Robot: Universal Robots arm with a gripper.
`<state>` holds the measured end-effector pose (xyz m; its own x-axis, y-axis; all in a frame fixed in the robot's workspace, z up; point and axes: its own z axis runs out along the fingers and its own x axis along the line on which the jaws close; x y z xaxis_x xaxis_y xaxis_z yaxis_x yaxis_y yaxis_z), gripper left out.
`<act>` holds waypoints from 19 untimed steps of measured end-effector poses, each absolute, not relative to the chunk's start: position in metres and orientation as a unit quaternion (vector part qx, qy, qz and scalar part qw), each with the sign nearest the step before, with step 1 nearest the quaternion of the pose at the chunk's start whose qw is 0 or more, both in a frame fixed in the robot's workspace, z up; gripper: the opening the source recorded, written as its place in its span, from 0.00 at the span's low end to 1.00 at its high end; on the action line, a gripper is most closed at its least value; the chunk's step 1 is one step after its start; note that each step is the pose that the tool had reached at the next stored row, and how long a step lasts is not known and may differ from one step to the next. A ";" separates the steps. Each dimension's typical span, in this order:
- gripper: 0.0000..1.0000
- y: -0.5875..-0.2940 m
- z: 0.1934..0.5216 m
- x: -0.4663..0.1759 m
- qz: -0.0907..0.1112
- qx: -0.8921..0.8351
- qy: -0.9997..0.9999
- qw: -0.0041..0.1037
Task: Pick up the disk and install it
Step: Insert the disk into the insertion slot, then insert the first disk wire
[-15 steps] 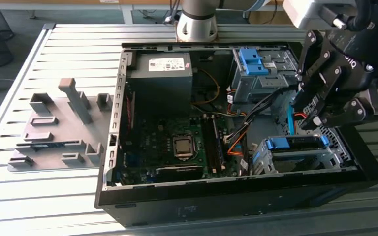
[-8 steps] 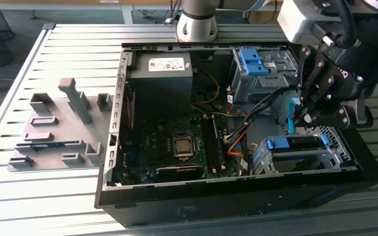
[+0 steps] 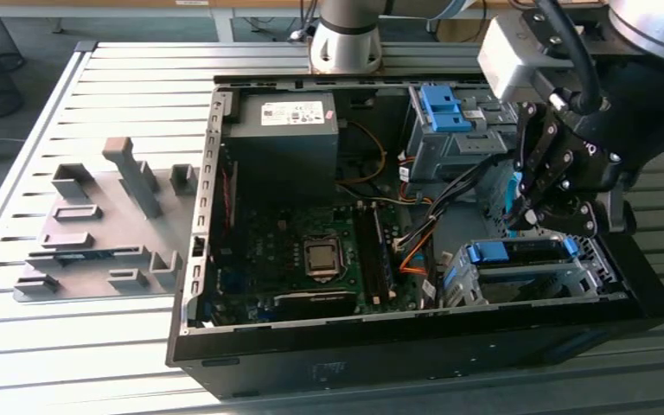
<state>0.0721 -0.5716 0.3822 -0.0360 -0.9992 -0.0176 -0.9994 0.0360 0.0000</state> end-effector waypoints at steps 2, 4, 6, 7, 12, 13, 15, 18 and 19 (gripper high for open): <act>0.11 -0.572 0.379 0.072 0.006 -0.694 0.720 0.006; 0.11 -0.572 0.377 0.072 0.006 -0.694 0.720 0.006; 0.11 -0.572 0.377 0.072 0.006 -0.694 0.720 0.006; 0.11 -0.572 0.377 0.072 0.006 -0.694 0.720 0.006; 0.11 -0.572 0.377 0.072 0.006 -0.694 0.720 0.006; 0.11 -0.572 0.376 0.072 0.006 -0.694 0.720 0.006; 0.11 -0.572 0.376 0.072 0.006 -0.694 0.720 0.006; 0.11 -0.572 0.376 0.072 0.006 -0.694 0.720 0.006; 0.11 -0.572 0.376 0.072 0.006 -0.694 0.720 0.006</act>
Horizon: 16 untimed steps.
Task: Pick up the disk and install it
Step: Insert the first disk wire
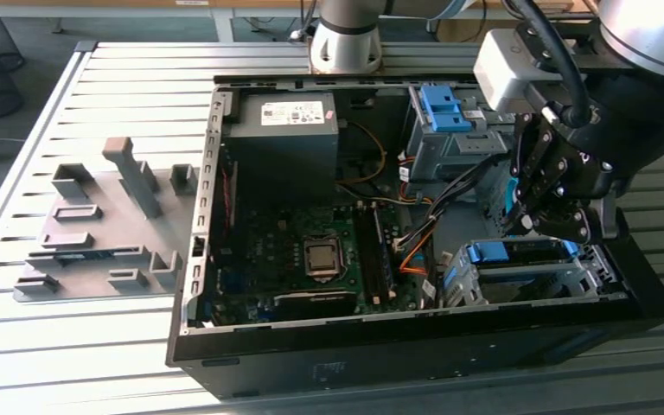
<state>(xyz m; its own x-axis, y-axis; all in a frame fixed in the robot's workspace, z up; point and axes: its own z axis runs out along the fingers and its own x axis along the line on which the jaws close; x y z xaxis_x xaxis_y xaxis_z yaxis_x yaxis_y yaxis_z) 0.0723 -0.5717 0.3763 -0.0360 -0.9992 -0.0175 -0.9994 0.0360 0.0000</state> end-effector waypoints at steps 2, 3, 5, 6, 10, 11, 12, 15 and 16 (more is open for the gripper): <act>0.11 -0.572 0.376 0.075 0.006 -0.694 0.720 0.006; 0.11 -0.572 0.376 0.076 0.006 -0.694 0.720 0.006; 0.11 -0.572 0.376 0.083 0.007 -0.694 0.720 0.006; 0.11 -0.572 0.376 0.086 0.007 -0.694 0.720 0.005; 0.11 -0.572 0.376 0.101 0.009 -0.695 0.719 0.003; 0.11 -0.572 0.376 0.105 0.010 -0.695 0.719 0.002; 0.11 -0.572 0.376 0.108 0.010 -0.695 0.719 0.002; 0.11 -0.572 0.376 0.120 0.011 -0.695 0.719 0.001; 0.11 -0.571 0.376 0.122 0.011 -0.695 0.719 0.001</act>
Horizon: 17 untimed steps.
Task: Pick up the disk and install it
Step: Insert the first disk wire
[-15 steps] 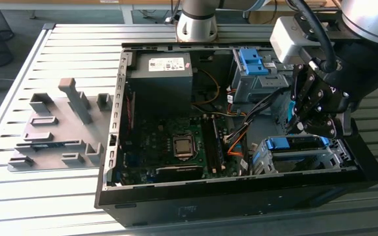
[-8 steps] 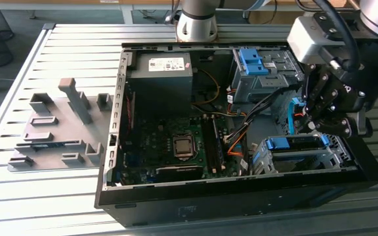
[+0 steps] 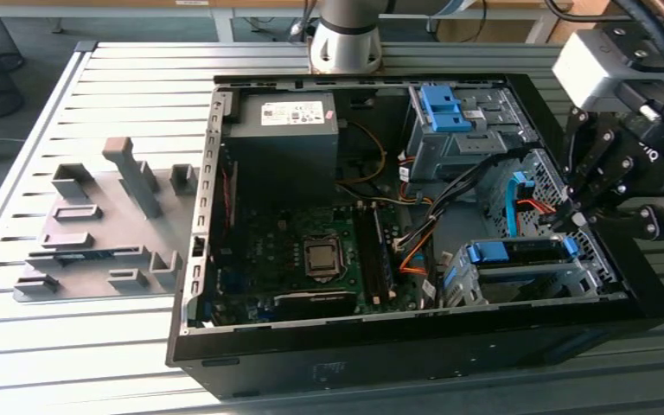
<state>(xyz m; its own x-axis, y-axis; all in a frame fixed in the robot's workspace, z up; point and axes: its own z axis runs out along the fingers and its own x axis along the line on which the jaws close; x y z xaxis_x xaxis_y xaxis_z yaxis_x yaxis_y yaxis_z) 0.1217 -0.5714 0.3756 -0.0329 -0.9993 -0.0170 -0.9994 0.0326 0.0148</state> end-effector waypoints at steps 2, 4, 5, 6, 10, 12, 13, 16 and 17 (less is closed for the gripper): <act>0.11 -0.571 0.376 0.123 0.011 -0.696 0.718 0.001; 0.11 -0.571 0.376 0.123 0.011 -0.696 0.718 0.001; 0.11 -0.571 0.375 0.123 0.011 -0.696 0.718 0.001; 0.11 -0.571 0.375 0.123 0.011 -0.696 0.718 0.001; 0.11 -0.571 0.372 0.123 0.018 -0.697 0.716 0.010; 0.11 -0.570 0.370 0.123 0.017 -0.701 0.713 0.011; 0.11 -0.570 0.368 0.123 0.016 -0.702 0.711 0.011; 0.11 -0.565 0.366 0.123 0.014 -0.704 0.710 0.011; 0.11 -0.562 0.366 0.123 0.014 -0.704 0.710 0.010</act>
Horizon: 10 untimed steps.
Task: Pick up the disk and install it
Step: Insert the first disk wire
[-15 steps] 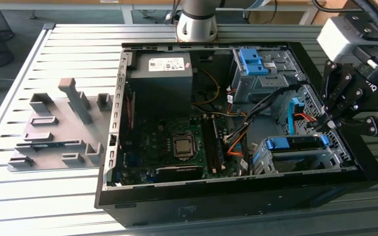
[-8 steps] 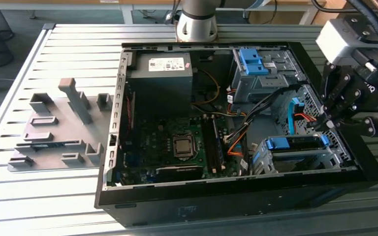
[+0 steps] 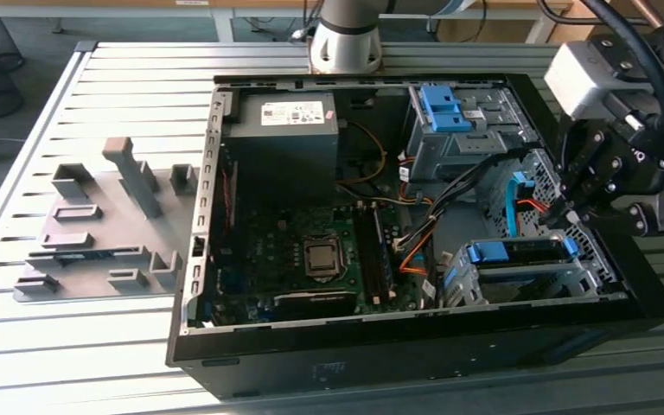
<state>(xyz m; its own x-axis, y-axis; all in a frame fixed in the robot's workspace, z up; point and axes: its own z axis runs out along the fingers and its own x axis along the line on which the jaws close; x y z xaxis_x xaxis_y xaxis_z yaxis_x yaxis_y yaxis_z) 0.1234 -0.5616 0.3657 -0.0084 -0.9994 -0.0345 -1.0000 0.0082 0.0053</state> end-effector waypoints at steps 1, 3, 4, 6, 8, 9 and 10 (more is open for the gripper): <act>0.17 -0.558 0.365 0.123 0.014 -0.704 0.710 0.010; 0.24 -0.553 0.364 0.124 0.013 -0.704 0.710 0.010; 0.24 -0.551 0.363 0.124 0.013 -0.705 0.710 0.009; 0.24 -0.549 0.361 0.124 0.013 -0.706 0.708 0.009; 0.24 -0.549 0.359 0.124 0.013 -0.713 0.701 0.009; 0.24 -0.548 0.358 0.123 0.013 -0.717 0.697 0.009; 0.24 -0.548 0.357 0.124 0.013 -0.719 0.695 0.009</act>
